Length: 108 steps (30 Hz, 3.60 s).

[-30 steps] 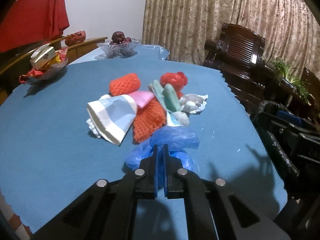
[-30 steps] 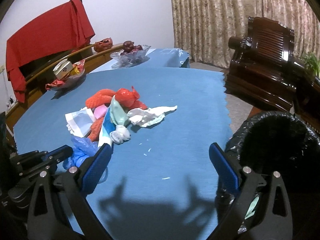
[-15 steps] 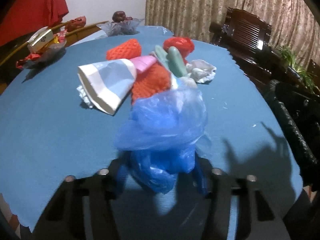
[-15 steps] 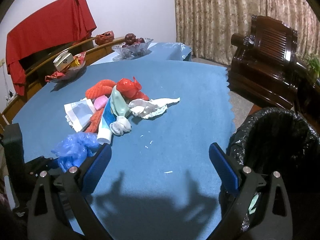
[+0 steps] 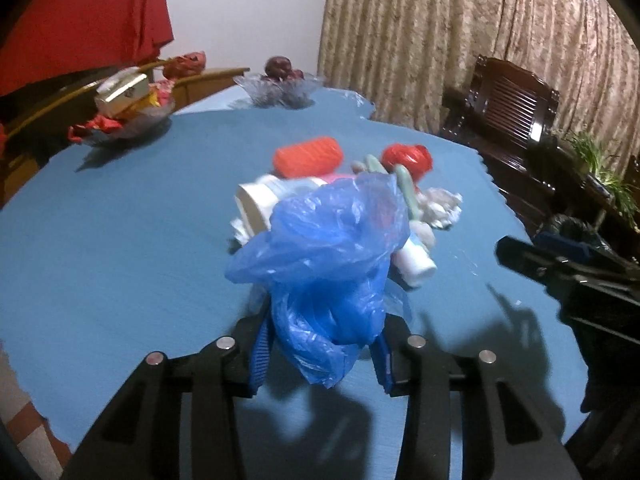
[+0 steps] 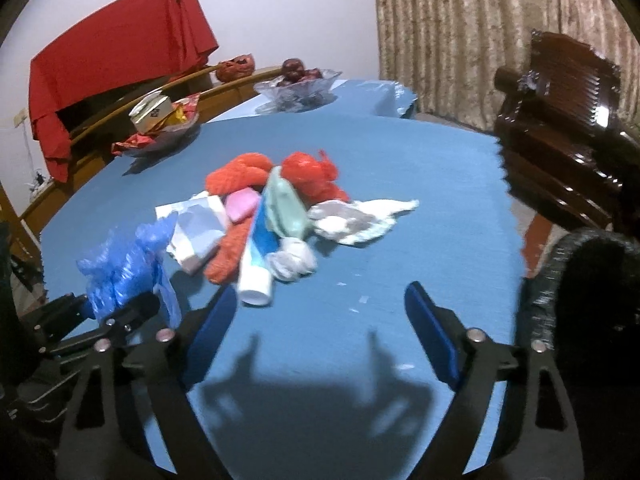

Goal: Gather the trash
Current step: 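Grasp the orange mesh net with the right tool while the left tool holds the bag, then carry bag and net over the bin and open both tools to drop them, then move both tools back to the remaining trash on the table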

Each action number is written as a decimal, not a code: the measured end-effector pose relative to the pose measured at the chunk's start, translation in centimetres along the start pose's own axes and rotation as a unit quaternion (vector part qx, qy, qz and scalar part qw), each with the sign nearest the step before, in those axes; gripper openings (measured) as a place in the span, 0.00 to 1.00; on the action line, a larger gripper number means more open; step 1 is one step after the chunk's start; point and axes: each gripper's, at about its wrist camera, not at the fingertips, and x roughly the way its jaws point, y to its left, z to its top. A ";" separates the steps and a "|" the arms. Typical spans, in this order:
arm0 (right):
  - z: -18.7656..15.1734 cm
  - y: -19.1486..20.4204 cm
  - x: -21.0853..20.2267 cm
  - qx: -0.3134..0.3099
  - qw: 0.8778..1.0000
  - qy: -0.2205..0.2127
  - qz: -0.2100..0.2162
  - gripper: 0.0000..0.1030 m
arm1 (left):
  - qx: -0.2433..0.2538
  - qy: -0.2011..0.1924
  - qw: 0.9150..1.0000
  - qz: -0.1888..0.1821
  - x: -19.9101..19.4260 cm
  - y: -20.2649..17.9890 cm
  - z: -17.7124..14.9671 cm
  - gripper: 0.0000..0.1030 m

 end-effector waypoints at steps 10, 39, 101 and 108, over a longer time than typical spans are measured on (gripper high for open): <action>1.0 3.8 3.5 -0.026 0.999 0.021 0.032 0.54 | -0.007 -0.010 0.999 0.030 0.1 2.9 0.4 0.41; 5.0 4.9 -2.2 -0.045 0.996 -0.032 0.070 0.06 | 0.001 -0.039 0.999 0.019 -1.6 3.0 2.9 0.41; -10.8 -25.3 -19.7 0.177 0.949 -0.044 -0.257 0.89 | 0.156 0.034 0.945 -0.284 2.0 -32.6 4.1 0.82; -7.8 -21.5 -19.4 0.161 0.960 -0.071 -0.218 0.93 | 0.127 -0.008 0.963 -0.237 -0.2 -25.3 5.3 0.88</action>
